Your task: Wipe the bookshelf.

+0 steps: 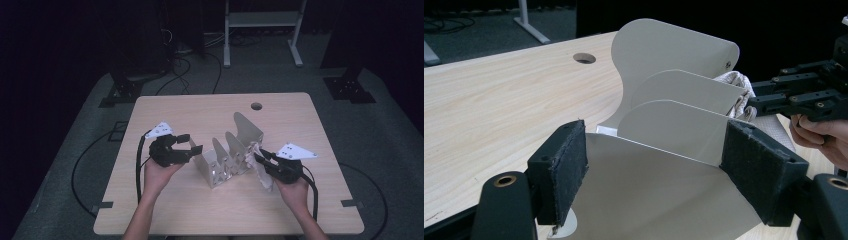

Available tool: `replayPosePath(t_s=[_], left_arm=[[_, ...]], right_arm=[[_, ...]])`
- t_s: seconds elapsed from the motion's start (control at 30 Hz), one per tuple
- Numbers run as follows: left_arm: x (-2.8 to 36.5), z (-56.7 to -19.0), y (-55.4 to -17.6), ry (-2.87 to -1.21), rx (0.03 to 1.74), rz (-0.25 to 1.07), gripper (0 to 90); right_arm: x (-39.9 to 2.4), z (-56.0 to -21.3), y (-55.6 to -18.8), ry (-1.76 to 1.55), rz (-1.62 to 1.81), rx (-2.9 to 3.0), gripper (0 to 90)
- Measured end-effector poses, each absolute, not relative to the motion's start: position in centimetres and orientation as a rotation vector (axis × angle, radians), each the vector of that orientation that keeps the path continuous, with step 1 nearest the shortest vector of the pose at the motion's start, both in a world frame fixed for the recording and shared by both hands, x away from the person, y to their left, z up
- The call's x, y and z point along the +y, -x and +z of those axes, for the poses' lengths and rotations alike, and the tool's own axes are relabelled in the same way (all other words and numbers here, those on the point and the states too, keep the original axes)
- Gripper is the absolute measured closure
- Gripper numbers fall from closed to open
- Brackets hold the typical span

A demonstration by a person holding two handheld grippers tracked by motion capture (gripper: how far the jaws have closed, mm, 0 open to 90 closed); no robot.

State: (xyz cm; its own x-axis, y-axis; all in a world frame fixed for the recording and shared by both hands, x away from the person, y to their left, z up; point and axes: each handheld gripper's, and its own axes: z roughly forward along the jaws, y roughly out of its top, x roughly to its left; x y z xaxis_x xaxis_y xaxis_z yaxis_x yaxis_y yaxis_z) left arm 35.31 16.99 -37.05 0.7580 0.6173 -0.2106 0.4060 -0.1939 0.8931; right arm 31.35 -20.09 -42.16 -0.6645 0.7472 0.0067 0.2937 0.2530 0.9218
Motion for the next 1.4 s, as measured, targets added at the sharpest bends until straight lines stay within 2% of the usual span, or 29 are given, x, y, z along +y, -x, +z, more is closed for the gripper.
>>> replayPosePath(t_s=[0.33,0.7,0.87,1.07,1.27,1.4], left_arm=[[17.0,-37.0,-35.2,-1.824,0.793,0.236,25.9],[16.9,-37.1,-35.3,-1.827,0.782,0.225,25.9],[16.9,-37.0,-35.2,-1.828,0.782,0.226,25.9],[16.8,-37.0,-35.2,-1.828,0.78,0.226,25.9],[16.9,-37.1,-35.2,-1.826,0.782,0.222,25.9],[16.8,-37.1,-35.1,-1.825,0.778,0.221,25.9]], right_arm=[[-23.0,-43.2,-32.4,-1.102,1.357,2.061,72.7],[-22.1,-40.3,-32.3,-1.002,1.436,2.012,72.7],[-21.9,-41.1,-32.5,-1.009,1.414,2.055,72.6],[-22.1,-39.8,-32.4,-0.999,1.456,2.004,72.7],[-19.7,-40.9,-31.4,-0.921,1.427,2.076,72.6],[-20.9,-41.0,-32.0,-0.998,1.462,2.049,72.7]])
